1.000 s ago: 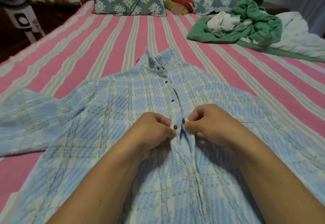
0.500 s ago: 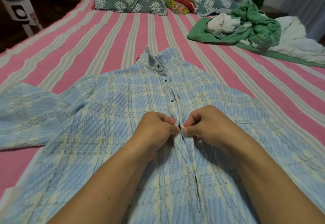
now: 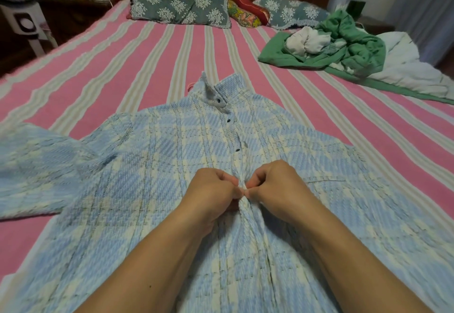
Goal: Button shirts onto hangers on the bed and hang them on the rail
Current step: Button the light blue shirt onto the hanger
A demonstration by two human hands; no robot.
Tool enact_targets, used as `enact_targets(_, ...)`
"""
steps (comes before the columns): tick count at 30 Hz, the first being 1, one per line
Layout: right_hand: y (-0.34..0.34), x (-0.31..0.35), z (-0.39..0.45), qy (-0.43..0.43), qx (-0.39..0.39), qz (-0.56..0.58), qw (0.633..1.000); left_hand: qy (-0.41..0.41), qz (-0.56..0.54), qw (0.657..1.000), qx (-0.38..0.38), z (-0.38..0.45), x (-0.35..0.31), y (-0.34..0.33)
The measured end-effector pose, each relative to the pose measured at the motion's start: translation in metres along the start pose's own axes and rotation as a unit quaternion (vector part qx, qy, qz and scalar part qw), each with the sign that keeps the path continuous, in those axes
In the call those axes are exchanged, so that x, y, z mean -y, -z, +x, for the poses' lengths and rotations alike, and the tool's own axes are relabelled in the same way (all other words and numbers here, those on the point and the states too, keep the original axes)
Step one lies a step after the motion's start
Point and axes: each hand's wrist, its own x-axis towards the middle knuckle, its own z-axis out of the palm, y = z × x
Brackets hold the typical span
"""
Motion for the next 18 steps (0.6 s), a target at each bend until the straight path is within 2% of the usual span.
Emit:
enact_targets(2, 0.007, -0.002, 0.002, -0.026, 0.023, 0.03, 0.999, -0.026, 0.063, 0.998, 0.006, 0.001, -0.004, -0.002)
enact_targets(3, 0.01, -0.004, 0.003, -0.036, 0.008, 0.049, 0.998, -0.036, 0.081, 0.996, 0.004, 0.001, -0.006, -0.003)
enact_targets(5, 0.013, -0.008, 0.005, -0.028, -0.125, 0.047, 0.991, -0.034, 0.065, 0.997, 0.009, 0.002, -0.01, -0.001)
enact_targets(7, 0.015, -0.002, 0.005, 0.019, -0.286, 0.036, 0.957, -0.019, 0.032, 0.999, 0.006, 0.001, -0.01, 0.003)
enact_targets(8, 0.017, 0.008, 0.009, 0.04, -0.3, 0.043, 0.952, -0.033, 0.046, 0.998, -0.012, 0.004, -0.009, 0.004)
enact_targets(9, 0.019, 0.018, 0.018, 0.045, -0.262, 0.034, 0.963, -0.062, 0.085, 0.994, -0.041, 0.008, -0.007, 0.006)
enact_targets(11, 0.015, 0.035, 0.046, -0.009, -0.117, -0.036, 0.992, -0.114, 0.163, 0.974, -0.111, 0.011, -0.005, 0.008)
enact_targets(12, 0.009, 0.035, 0.06, -0.037, -0.06, -0.056, 0.996, -0.132, 0.167, 0.968, -0.131, 0.012, -0.005, 0.008)
enact_targets(13, 0.001, 0.029, 0.071, -0.055, -0.04, -0.063, 0.996, -0.144, 0.156, 0.967, -0.139, 0.013, -0.005, 0.01)
enact_targets(15, -0.01, 0.011, 0.08, -0.065, -0.086, -0.017, 0.994, -0.141, 0.146, 0.969, -0.14, 0.013, -0.003, 0.013)
enact_targets(18, -0.002, -0.002, 0.08, -0.101, -0.099, 0.15, 0.979, -0.116, 0.204, 0.962, -0.141, 0.019, 0.004, 0.013)
